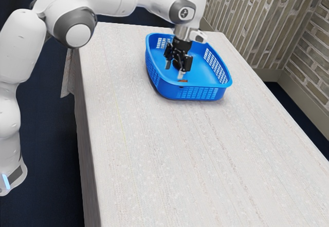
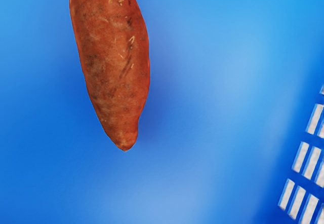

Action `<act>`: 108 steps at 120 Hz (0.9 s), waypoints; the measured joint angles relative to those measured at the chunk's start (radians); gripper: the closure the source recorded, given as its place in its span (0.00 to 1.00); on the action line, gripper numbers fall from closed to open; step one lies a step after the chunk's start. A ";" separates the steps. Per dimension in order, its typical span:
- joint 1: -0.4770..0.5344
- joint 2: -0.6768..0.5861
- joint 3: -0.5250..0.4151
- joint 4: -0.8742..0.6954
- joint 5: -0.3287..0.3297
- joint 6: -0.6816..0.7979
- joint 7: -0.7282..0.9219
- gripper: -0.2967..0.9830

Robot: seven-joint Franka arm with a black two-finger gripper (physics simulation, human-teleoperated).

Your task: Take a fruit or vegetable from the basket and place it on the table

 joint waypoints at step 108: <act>0.035 0.175 0.001 0.162 -0.015 0.023 0.024 0.24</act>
